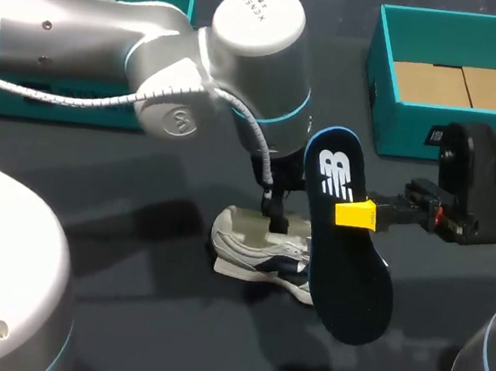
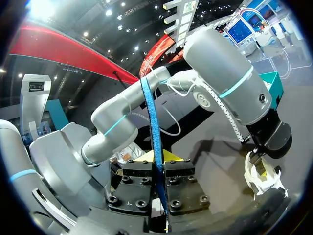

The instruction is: Take the shoe out of the shoebox, open the shoe tongue, remove and reinsert the insole, then place the shoe into the shoebox

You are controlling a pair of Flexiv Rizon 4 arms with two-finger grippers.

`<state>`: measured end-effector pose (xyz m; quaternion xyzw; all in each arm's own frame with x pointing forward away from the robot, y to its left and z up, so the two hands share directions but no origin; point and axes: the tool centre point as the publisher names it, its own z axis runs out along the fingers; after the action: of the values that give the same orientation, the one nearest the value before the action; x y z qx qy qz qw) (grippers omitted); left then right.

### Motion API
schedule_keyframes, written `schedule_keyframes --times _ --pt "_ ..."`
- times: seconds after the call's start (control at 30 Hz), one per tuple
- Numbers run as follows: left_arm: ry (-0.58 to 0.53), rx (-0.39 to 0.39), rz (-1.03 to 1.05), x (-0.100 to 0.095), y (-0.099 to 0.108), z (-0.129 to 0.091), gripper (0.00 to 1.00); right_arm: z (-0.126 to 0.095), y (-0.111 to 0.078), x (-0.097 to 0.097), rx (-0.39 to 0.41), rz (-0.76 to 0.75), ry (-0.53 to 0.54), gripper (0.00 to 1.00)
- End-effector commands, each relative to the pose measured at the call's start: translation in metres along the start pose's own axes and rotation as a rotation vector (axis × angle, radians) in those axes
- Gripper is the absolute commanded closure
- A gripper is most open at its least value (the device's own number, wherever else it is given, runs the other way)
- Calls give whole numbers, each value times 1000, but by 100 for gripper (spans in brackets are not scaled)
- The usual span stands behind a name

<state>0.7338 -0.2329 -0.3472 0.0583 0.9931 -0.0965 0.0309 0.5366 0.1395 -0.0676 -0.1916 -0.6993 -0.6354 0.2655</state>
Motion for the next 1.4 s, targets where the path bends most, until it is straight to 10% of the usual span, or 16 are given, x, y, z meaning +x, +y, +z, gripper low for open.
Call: schedule_keyframes --times 0.03,0.57,0.7,1.4 --pt "13 -21 1 -1 -9 19 24 1 -1 0 -1 0 -1 100" --pt "56 -36 7 11 -5 28 61 1 -1 0 -1 0 -1 100" --pt "59 -37 11 13 -5 29 100 1 -1 0 -1 0 -1 100" --pt "181 21 268 2 -5 -17 100 1 -1 0 -1 0 -1 100"
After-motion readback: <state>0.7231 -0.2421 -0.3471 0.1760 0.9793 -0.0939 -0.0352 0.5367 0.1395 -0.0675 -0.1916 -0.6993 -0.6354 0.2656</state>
